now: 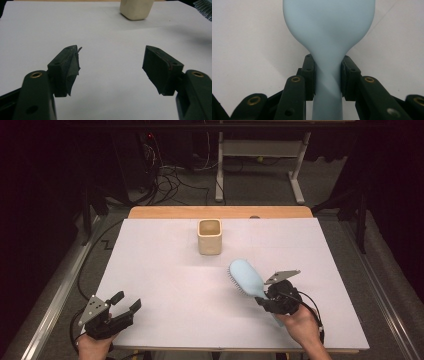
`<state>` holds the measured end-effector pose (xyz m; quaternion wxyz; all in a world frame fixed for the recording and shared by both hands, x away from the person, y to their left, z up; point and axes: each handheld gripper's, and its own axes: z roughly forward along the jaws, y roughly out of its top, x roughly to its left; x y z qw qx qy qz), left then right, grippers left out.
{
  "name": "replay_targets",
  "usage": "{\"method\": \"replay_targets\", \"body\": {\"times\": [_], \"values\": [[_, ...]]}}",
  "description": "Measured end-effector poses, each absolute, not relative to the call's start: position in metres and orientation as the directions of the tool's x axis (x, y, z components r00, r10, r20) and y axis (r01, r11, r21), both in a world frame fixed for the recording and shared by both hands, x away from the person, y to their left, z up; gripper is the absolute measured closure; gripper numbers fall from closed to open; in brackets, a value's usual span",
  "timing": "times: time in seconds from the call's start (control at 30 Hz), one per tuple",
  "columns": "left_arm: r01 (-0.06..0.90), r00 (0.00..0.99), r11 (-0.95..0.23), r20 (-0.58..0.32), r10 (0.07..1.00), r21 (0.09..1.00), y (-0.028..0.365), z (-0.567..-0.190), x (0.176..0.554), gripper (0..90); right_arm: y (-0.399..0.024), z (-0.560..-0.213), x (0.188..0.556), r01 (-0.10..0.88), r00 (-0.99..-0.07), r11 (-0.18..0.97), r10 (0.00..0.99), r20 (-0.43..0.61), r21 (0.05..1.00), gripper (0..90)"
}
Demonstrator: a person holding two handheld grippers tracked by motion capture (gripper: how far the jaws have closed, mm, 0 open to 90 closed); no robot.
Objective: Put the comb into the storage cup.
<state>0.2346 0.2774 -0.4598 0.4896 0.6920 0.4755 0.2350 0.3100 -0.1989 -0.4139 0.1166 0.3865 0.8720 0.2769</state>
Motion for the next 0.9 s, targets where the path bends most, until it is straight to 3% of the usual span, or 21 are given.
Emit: {"method": "replay_targets", "body": {"times": [0.27,0.5,0.9], "values": [[0.432,0.443,-0.046,-0.168,0.881,0.9,0.273,-0.458,0.236,30.7,-0.187,-0.411,0.303,0.58,-0.704,0.557,0.71,0.021,0.595,70.1],[0.413,0.485,-0.127,-0.099,0.869,0.902,0.258,-0.455,0.236,29.2,-0.182,-0.412,0.299,0.566,-0.715,0.566,0.698,0.016,0.599,70.1],[0.395,0.542,-0.164,-0.085,0.836,0.904,0.232,-0.45,0.242,27.4,-0.178,-0.41,0.291,0.541,-0.729,0.562,0.684,0.016,0.626,70.1]]}}
